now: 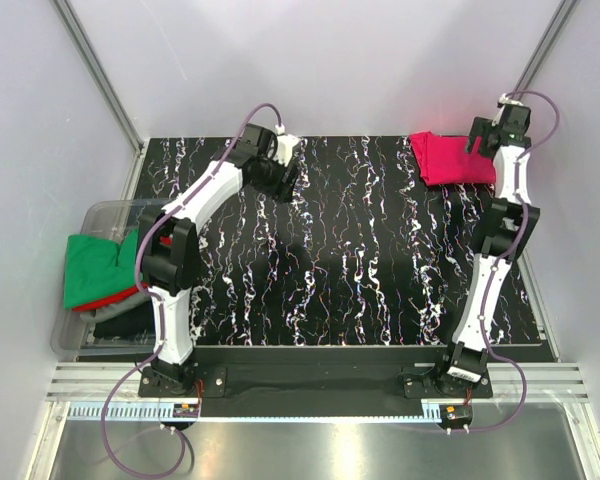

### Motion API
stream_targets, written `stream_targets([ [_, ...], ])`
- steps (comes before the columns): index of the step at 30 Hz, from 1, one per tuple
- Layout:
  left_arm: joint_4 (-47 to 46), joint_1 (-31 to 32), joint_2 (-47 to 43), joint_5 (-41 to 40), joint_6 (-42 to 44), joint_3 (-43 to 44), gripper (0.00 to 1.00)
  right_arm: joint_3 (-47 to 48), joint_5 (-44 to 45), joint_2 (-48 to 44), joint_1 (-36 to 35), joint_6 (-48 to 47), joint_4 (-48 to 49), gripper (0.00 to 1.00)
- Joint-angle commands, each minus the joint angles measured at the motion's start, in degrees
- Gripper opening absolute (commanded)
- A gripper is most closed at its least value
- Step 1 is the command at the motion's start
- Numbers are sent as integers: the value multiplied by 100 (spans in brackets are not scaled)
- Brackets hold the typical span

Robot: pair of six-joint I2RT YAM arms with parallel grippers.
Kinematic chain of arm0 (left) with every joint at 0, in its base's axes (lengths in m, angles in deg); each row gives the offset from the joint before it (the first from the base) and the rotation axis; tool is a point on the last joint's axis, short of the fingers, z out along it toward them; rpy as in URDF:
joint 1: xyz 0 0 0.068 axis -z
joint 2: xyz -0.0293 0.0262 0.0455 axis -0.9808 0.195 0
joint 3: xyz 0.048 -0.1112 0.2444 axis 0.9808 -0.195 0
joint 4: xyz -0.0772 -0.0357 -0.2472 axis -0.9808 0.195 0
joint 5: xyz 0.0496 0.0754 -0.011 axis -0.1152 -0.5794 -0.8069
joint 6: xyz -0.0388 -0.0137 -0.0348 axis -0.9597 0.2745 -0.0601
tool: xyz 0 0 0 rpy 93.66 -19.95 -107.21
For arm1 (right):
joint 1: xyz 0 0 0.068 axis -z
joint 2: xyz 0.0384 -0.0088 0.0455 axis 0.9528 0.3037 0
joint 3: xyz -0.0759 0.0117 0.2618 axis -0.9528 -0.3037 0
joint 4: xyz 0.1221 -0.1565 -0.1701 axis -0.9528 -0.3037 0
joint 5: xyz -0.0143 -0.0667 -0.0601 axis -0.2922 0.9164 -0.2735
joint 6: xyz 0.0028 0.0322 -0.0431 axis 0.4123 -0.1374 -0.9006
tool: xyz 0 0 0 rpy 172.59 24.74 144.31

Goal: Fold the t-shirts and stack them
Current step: Reset both grippers

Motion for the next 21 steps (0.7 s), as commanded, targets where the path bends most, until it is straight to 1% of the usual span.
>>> stream_targets([
  [1,-294,-18,-121,-1237,190,616,87,-822,-1095,-1934,-85,203,243,100],
  [2,-276,-27,-33,-1448,191,852,95,-1138,-1343,-2189,-138,195,260,100],
  [3,-241,-97,168,-1406,208,985,99,-1733,-1529,-2627,-217,38,252,100],
  [4,-127,-193,249,-1232,95,1108,99,-2043,-1661,-2849,-314,-77,252,100],
  [5,-100,-342,319,-595,-54,1275,99,-2360,-1723,-3060,-558,-182,243,100],
  [6,-109,-761,442,-171,-308,1329,99,-2937,-1819,-3453,-674,-401,217,100],
  [7,-143,-983,512,216,-1111,1373,99,-3256,-2047,-3649,-788,-473,217,100],
  [8,-196,-1142,548,603,-1328,1312,99,-3572,-2101,-3833,-1059,-517,243,100],
  [9,-188,-1195,479,468,-1217,1233,99,-4106,-2032,-4140,-1227,-535,243,100],
  [10,-48,-1170,426,284,-589,1154,99,-4338,-1414,-4256,-1438,-431,243,100],
  [11,31,-1143,373,-40,-435,1075,99,-4532,-998,-4335,-1631,-282,243,100],
  [12,67,-1135,242,-139,-372,1005,99,-4830,-603,-4406,-2033,-106,217,100],
  [13,76,-1126,171,-236,-346,908,99,-4963,-172,-4520,-2159,52,182,100],
  [15,111,-1021,-30,-534,-232,724,99,-5340,-142,-4687,-2370,150,181,100],
  [16,146,-933,-127,-832,-83,662,99,-5421,-264,-4723,-2389,281,216,100],
  [17,138,-837,-250,-1330,31,513,99,-5456,-413,-4732,-2389,361,199,100],
  [19,286,-695,-567,-1371,243,389,99,-5439,-738,-4749,-2398,799,164,100],
  [21,514,-712,-760,-1274,121,468,99,-5299,-722,-4775,-2415,1264,173,99],
])
